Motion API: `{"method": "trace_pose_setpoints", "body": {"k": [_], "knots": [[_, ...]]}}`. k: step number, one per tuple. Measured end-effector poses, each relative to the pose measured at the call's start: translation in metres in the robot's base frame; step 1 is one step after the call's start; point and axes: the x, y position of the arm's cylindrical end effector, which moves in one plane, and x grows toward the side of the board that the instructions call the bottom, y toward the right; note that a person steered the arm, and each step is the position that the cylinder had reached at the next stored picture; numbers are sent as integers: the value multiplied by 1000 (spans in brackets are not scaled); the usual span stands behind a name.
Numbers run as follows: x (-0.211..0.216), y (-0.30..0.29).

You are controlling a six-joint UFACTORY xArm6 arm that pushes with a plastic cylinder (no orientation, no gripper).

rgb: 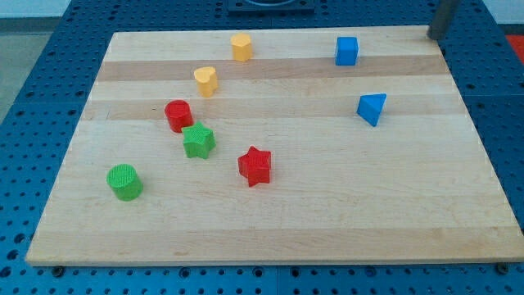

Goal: Move the blue triangle to the bottom left of the blue cube

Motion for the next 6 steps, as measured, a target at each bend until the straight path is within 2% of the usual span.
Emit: {"method": "trace_pose_setpoints", "body": {"k": [2, 3, 5, 6], "knots": [[-5, -111], [0, -109], [68, -112], [88, -89]]}}
